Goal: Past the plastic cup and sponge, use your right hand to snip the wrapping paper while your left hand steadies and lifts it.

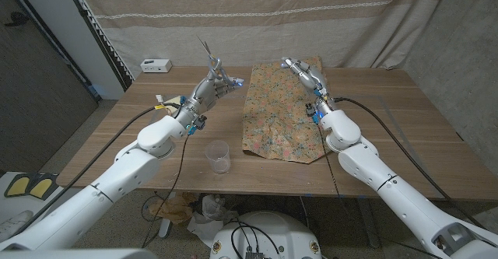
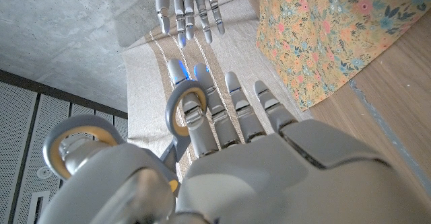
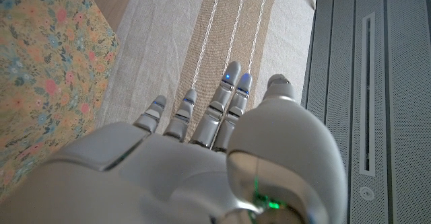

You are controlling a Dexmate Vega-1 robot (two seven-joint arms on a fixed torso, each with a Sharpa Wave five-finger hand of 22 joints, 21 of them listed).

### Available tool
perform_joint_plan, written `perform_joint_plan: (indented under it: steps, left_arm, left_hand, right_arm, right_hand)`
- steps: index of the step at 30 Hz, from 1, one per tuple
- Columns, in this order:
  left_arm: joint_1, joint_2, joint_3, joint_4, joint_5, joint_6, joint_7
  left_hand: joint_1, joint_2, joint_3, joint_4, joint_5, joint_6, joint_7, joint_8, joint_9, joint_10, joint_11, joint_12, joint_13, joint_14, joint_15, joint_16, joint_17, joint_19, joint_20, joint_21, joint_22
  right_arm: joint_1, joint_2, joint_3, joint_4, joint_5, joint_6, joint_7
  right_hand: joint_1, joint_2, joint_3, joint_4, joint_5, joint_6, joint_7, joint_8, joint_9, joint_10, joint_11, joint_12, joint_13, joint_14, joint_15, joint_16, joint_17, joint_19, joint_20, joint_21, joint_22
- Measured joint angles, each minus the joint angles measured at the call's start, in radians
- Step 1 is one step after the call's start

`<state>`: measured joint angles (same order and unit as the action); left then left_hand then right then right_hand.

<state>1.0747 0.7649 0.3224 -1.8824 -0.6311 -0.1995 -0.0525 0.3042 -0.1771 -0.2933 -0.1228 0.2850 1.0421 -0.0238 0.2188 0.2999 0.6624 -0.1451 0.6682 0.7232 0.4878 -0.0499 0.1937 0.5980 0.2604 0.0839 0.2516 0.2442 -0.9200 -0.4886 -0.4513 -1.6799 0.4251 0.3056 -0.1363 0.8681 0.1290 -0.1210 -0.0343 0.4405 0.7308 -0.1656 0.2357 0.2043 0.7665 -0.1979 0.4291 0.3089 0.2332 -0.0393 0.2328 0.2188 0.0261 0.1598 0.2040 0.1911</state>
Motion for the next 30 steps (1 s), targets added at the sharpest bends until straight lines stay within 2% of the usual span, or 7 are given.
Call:
perform_joint_plan:
  steps: [6, 11, 24, 28, 30]
  left_arm:
    - [0.012, 0.000, -0.007, -0.002, -0.001, -0.010, 0.004]
    - [0.023, 0.003, -0.014, -0.002, -0.007, -0.017, 0.004]
    - [0.042, 0.010, -0.028, 0.003, -0.022, -0.030, -0.007]
    - [0.047, 0.013, -0.032, 0.003, -0.022, -0.030, -0.007]
    - [0.052, 0.014, -0.035, 0.001, -0.024, -0.033, -0.008]
  left_hand:
    - [0.000, 0.000, -0.010, -0.002, 0.000, -0.001, 0.001, 0.007, 0.000, 0.001, -0.001, 0.005, -0.001, 0.000, 0.000, 0.000, 0.000, -0.004, -0.004, 0.004, 0.000]
    - [0.000, 0.000, -0.012, -0.004, 0.004, -0.001, 0.001, 0.007, 0.000, 0.002, -0.002, 0.005, -0.001, 0.000, 0.000, 0.000, -0.005, -0.004, -0.004, 0.004, 0.000]
    - [0.000, 0.000, -0.022, -0.005, 0.012, -0.001, 0.001, 0.012, 0.005, 0.000, -0.004, 0.009, -0.005, 0.000, 0.000, 0.000, -0.010, -0.004, -0.004, 0.004, 0.000]
    - [0.000, 0.000, -0.025, -0.006, 0.012, -0.001, 0.000, 0.012, 0.005, 0.000, -0.004, 0.009, -0.005, 0.000, 0.000, 0.000, -0.010, -0.004, -0.004, 0.004, 0.000]
    - [0.000, 0.000, -0.028, -0.005, 0.012, -0.001, 0.000, 0.012, 0.005, 0.000, -0.004, 0.009, -0.005, 0.000, 0.000, 0.000, -0.010, -0.004, -0.004, 0.004, 0.000]
  right_arm:
    - [-0.006, -0.026, 0.003, -0.018, -0.008, -0.028, 0.000]
    - [-0.010, -0.049, 0.003, -0.033, -0.020, -0.063, -0.001]
    - [-0.025, -0.092, 0.000, -0.078, -0.059, -0.108, -0.015]
    - [-0.031, -0.092, 0.000, -0.078, -0.071, -0.114, -0.019]
    - [-0.039, -0.108, -0.002, -0.100, -0.077, -0.120, -0.021]
  right_hand:
    - [-0.010, 0.003, 0.000, 0.000, 0.000, -0.022, -0.006, -0.008, 0.003, -0.028, 0.000, -0.013, 0.005, -0.019, -0.002, -0.006, -0.005, -0.014, 0.014, -0.004, 0.000]
    - [-0.010, 0.003, 0.000, 0.000, 0.000, -0.040, 0.000, -0.015, 0.003, -0.042, 0.003, -0.018, 0.005, -0.029, -0.001, -0.011, -0.005, -0.017, 0.017, -0.004, 0.000]
    - [-0.017, 0.001, 0.000, 0.000, 0.000, -0.054, -0.006, -0.016, 0.003, -0.059, 0.007, -0.026, 0.009, -0.045, 0.003, -0.011, -0.005, -0.025, 0.017, -0.004, -0.005]
    - [-0.018, 0.000, 0.000, 0.000, 0.000, -0.060, -0.001, -0.023, 0.003, -0.059, 0.007, -0.026, 0.009, -0.050, 0.000, -0.011, -0.006, -0.025, 0.017, -0.004, -0.005]
    - [-0.018, 0.000, 0.000, 0.000, 0.000, -0.062, 0.002, -0.024, 0.003, -0.063, 0.010, -0.031, 0.009, -0.050, 0.000, -0.011, -0.010, -0.025, 0.017, -0.004, -0.005]
